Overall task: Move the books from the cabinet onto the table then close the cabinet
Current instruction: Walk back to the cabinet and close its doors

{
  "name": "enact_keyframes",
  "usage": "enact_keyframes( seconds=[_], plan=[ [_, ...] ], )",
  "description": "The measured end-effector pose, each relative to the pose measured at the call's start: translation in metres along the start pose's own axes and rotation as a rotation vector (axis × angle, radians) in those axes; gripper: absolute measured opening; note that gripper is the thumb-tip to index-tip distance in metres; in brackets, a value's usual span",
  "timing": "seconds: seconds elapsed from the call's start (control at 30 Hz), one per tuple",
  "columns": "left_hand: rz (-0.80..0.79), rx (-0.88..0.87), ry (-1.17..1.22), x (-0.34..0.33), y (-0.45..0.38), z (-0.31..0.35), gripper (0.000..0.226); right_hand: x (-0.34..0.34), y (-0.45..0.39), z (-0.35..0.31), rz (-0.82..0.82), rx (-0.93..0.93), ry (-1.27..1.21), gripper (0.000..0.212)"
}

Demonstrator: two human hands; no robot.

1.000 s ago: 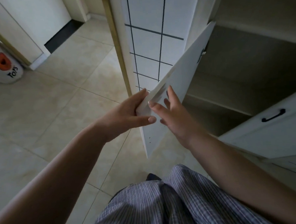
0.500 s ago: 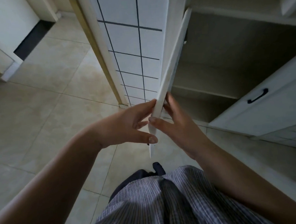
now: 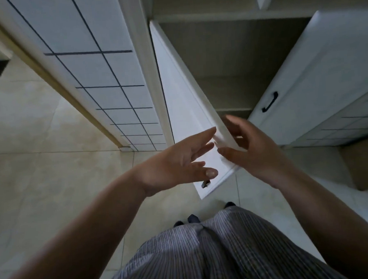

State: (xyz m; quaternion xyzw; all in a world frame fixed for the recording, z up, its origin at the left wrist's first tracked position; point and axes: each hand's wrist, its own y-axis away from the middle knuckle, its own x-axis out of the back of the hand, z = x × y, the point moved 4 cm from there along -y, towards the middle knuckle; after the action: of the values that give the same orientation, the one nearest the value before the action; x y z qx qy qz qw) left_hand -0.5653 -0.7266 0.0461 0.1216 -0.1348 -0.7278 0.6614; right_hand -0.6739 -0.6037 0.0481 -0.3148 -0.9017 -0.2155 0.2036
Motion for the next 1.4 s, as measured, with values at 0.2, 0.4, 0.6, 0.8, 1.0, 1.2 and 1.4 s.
enact_keyframes(
  seconds=[0.2, 0.4, 0.6, 0.8, 1.0, 1.2, 1.4],
  plan=[
    [0.249, 0.020, -0.157, -0.004, -0.058, 0.029, 0.068, 0.064, -0.014, 0.025, 0.099, 0.075, 0.177, 0.054],
    [0.741, -0.215, -0.804, 0.011, -0.114, 0.060, 0.049, 0.125, -0.043, 0.044, 0.125, 0.094, 0.227, 0.040],
    [0.699, -0.294, -1.212, 0.008, -0.183, 0.083, 0.060, 0.171, -0.079, 0.059, 0.118, 0.147, 0.252, 0.038],
    [0.688, -0.204, -1.312, 0.020, -0.227, 0.110, 0.055, 0.200, -0.111, 0.065, 0.066, 0.200, 0.263, 0.034],
    [0.762, -0.182, -1.360, 0.040, -0.251, 0.127, 0.077, 0.227, -0.139, 0.067, 0.141, 0.249, 0.411, 0.046],
    [0.727, -0.092, -1.436, 0.058, -0.281, 0.134, 0.101, 0.246, -0.170, 0.056, 0.271, 0.311, 0.701, 0.072],
    [0.650, -0.060, -1.399, 0.077, -0.304, 0.139, 0.100, 0.258, -0.202, 0.055, 0.271, 0.225, 0.875, 0.081]
  ],
)
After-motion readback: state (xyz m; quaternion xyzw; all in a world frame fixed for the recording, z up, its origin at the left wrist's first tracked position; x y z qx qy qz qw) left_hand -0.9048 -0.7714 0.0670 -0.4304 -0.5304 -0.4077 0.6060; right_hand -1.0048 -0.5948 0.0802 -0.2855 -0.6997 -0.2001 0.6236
